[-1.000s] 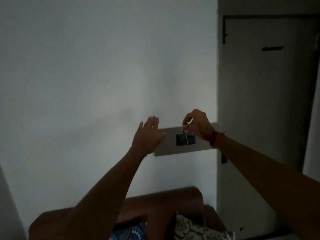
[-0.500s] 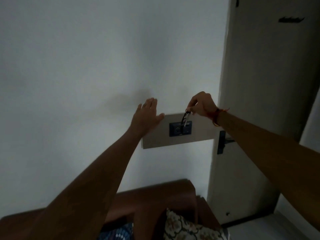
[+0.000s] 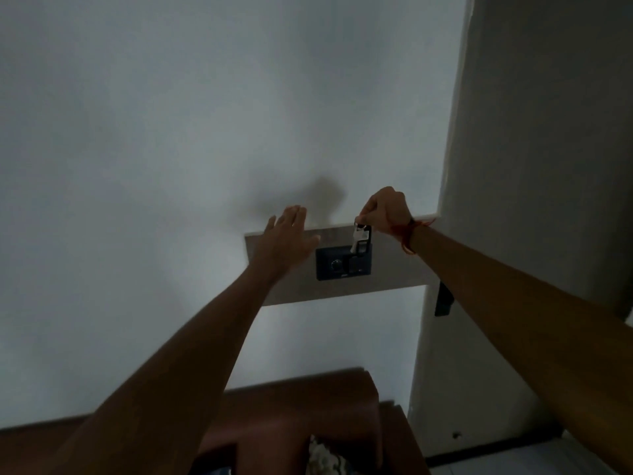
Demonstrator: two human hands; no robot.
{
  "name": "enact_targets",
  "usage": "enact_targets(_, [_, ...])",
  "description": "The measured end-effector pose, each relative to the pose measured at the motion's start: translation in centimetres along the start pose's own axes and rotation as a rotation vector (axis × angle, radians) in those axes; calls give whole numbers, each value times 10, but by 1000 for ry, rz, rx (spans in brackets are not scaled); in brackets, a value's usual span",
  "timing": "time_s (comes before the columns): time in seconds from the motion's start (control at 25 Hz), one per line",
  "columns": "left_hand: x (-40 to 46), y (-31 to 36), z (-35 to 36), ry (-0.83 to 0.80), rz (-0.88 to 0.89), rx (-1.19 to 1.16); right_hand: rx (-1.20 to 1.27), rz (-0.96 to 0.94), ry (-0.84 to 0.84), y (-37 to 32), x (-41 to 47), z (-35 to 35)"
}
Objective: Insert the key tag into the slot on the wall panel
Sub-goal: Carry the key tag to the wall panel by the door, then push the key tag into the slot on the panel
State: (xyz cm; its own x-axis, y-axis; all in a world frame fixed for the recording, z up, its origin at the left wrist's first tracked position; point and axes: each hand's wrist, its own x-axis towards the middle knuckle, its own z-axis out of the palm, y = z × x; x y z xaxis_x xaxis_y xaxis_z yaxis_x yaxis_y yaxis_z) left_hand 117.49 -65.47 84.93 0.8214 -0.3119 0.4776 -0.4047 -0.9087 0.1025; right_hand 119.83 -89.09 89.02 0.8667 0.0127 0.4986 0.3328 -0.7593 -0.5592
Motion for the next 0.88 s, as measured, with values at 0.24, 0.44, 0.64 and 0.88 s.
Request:
enact_targets(0.24, [23, 19, 59, -27, -96, 21, 90, 3, -37, 56, 41, 31])
enact_targets(0.44, [26, 17, 78, 15, -161, 99, 145, -46, -59, 70, 58, 49])
enact_targets(0.64, [31, 13, 80, 46, -181, 174, 154, -99, -110, 84, 59, 60])
enact_targets(0.88, [41, 22, 89, 82, -151, 191, 137, -133, -41, 96, 55, 69])
